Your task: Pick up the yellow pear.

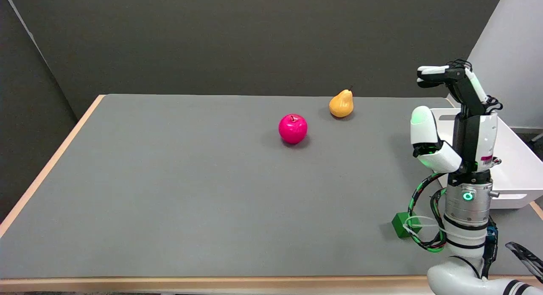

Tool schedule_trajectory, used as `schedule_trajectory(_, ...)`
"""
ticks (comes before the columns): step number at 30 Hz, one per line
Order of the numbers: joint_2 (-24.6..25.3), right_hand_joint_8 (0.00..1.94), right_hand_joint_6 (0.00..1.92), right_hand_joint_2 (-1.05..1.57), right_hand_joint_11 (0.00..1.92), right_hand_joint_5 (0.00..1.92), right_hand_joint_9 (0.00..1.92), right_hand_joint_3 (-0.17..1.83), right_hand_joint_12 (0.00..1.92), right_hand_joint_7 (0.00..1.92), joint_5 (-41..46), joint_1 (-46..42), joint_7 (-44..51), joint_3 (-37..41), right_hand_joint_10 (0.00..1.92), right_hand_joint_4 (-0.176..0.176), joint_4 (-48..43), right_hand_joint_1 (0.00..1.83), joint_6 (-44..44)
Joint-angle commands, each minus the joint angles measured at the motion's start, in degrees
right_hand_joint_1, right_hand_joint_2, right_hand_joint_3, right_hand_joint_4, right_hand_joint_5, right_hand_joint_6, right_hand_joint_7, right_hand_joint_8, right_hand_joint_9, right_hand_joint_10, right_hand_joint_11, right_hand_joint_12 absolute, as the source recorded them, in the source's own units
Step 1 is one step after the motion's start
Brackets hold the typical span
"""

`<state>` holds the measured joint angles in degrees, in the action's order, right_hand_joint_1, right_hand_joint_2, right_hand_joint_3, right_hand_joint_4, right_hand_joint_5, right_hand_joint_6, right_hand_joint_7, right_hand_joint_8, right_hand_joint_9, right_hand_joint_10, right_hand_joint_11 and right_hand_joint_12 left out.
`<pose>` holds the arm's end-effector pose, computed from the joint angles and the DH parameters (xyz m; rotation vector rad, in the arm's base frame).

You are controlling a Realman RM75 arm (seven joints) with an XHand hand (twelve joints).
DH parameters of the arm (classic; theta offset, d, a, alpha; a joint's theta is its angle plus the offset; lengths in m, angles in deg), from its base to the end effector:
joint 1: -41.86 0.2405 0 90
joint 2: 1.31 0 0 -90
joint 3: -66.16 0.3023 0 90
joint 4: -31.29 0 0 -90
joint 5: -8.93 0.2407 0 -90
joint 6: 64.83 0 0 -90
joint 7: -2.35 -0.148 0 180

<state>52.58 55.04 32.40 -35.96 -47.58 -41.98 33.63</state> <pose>-0.2564 -0.2220 0.3988 1.6524 0.2159 1.4704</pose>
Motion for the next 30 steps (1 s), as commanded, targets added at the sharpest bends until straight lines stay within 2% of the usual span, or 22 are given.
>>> schedule_trajectory(1, -0.4, 0.82, 1.10, 0.85, 0.20, 0.49, 0.61, 0.87, 1.66, 0.64, 1.6, -0.4, 0.8, 1.4, 1.23, 0.012, -0.7, 0.64, -0.4)
schedule_trajectory(8, -0.9, 0.83, 1.11, 0.85, 0.17, 0.49, 0.61, 0.87, 1.68, 0.65, 1.5, 2.2, 4.4, 5.1, 1.24, 0.012, -3.0, 0.64, -9.6)
schedule_trajectory(13, -1.6, 0.78, 1.08, 0.84, 0.15, 0.45, 0.58, 0.90, 1.63, 0.63, 1.9, 6.1, 8.7, 9.3, 1.22, 0.026, -4.8, 0.64, -24.6)
schedule_trajectory(15, -1.5, 0.70, 0.95, 0.81, 0.12, 0.41, 0.56, 0.97, 1.61, 0.60, 3.0, 8.5, 10.7, 10.6, 1.14, 0.023, -4.9, 0.63, -31.1)
schedule_trajectory(18, -1.1, 0.61, 0.84, 0.84, 0.09, 0.33, 0.47, 0.91, 1.38, 0.53, 5.1, 13.6, 12.8, 10.6, 1.06, 0.018, -2.9, 0.58, -37.0)
schedule_trajectory(22, -0.7, 0.51, 0.68, 0.79, 0.03, 0.29, 0.37, 1.00, 1.18, 0.44, 5.6, 24.4, 13.4, 7.0, 0.90, 0.019, 4.1, 0.50, -41.0)
schedule_trajectory(30, -1.4, 0.35, 0.47, 0.71, 0.00, 0.22, 0.15, 1.04, 0.98, 0.25, 2.1, 39.8, 12.9, 2.4, 0.67, -0.002, 14.1, 0.47, -59.1)
